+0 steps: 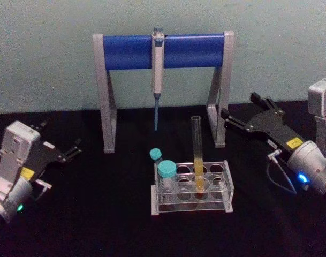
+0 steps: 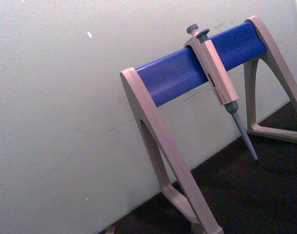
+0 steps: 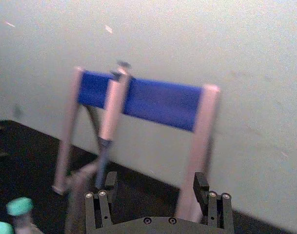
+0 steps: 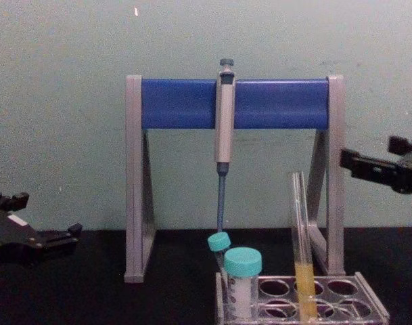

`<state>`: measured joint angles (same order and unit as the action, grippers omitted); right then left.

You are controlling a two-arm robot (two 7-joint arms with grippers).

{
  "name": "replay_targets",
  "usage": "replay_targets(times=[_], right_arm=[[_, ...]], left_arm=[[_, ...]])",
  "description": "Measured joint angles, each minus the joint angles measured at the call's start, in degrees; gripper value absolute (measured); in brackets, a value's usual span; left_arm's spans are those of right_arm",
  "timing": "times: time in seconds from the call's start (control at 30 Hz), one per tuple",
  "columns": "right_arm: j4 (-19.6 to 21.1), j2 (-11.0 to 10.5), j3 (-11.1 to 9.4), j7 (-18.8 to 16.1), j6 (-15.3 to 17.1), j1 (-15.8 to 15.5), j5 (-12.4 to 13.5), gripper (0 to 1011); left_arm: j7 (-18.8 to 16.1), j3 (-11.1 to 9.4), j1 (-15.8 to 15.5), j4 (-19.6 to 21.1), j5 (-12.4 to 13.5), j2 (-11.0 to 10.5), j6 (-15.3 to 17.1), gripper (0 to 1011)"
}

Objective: Pick up the test tube from the test tube rack, shake it, then place it back into the test tube rack.

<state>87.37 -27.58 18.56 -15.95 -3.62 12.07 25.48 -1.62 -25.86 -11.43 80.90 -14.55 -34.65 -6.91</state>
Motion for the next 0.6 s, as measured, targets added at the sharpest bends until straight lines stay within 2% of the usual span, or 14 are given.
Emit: replay_targets(times=[0.07,0.1,0.17,0.23,0.43,0.6], right_arm=[[0.08,0.37,-0.53,2.12,1.97,-0.62,-0.77,1000],[0.08,0.37,-0.53,2.12,1.97,-0.62,-0.77,1000],[-0.40,0.96,-1.00,3.95,4.51,-1.11,-1.28,1000],[-0.78,1.24,-1.06,4.59,5.59,-1.22,-1.59,1000],[-2.77,2.29,-1.35,5.29,9.47,-1.68,-1.95,1000],[-3.59,3.06,-1.73,5.04,10.94,-2.24,-1.80,1000]], left_arm=[[0.00,0.00,0.00,0.00,0.00,0.00,0.00,1001],[0.00,0.00,0.00,0.00,0.00,0.00,0.00,1001],[0.00,0.00,0.00,-0.01,0.00,0.00,0.00,1001],[0.00,0.00,0.00,0.00,0.00,0.00,0.00,1001],[0.00,0.00,0.00,0.00,0.00,0.00,0.00,1001],[0.00,0.00,0.00,0.00,0.00,0.00,0.00,1001]])
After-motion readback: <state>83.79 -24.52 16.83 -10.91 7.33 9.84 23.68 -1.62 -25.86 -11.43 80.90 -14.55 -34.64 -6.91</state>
